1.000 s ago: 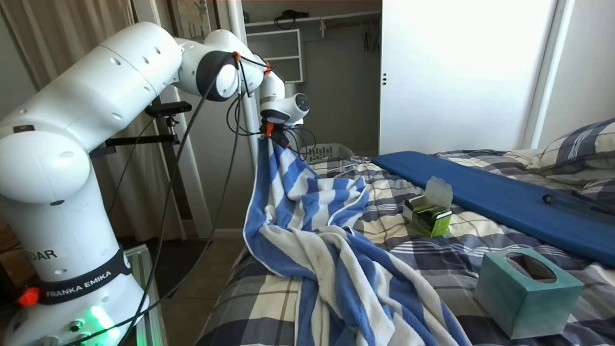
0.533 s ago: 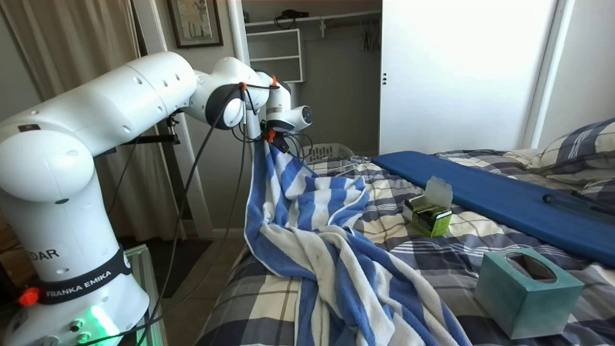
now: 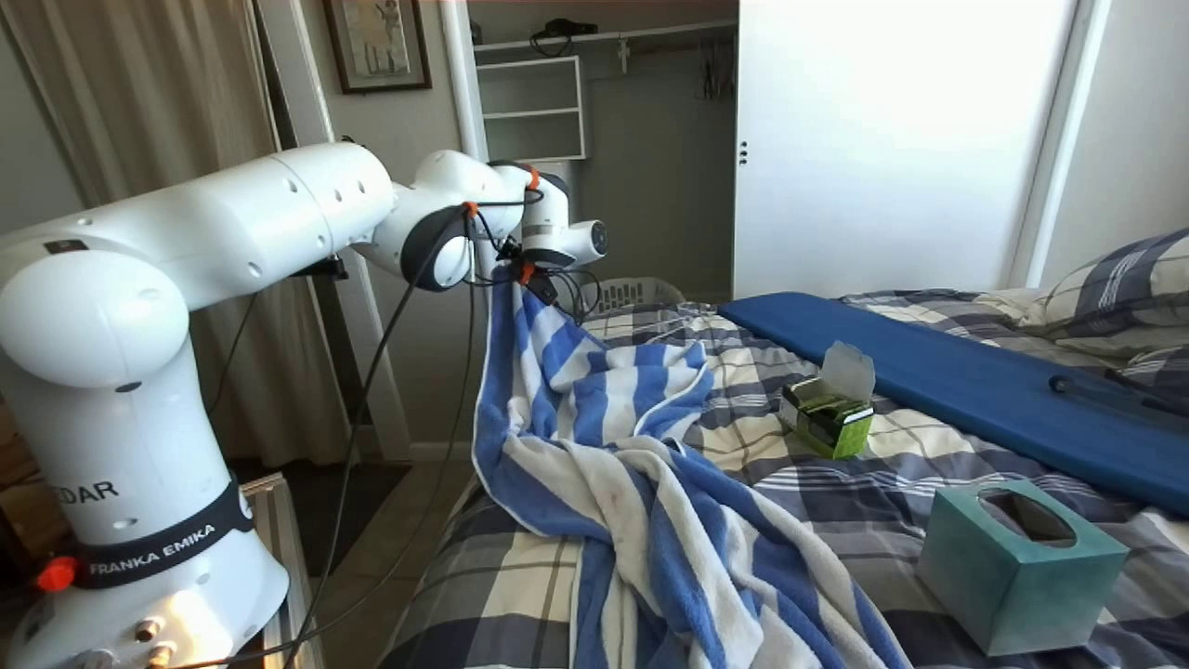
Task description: Spread the striped blanket on the bed
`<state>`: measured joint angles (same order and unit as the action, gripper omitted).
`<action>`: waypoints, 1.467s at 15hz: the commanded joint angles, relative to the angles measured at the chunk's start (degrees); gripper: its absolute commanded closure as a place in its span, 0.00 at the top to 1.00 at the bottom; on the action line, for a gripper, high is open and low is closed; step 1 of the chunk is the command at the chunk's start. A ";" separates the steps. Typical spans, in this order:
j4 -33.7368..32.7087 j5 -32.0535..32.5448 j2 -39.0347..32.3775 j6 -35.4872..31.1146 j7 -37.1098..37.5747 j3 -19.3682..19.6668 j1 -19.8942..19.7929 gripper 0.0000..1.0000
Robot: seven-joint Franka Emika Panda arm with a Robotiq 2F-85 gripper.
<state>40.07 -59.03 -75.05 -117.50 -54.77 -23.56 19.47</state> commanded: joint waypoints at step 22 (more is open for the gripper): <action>-10.19 31.72 1.20 22.45 84.59 9.49 2.80 1.00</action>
<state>32.77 -31.90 -74.99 -102.60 21.81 -15.26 23.03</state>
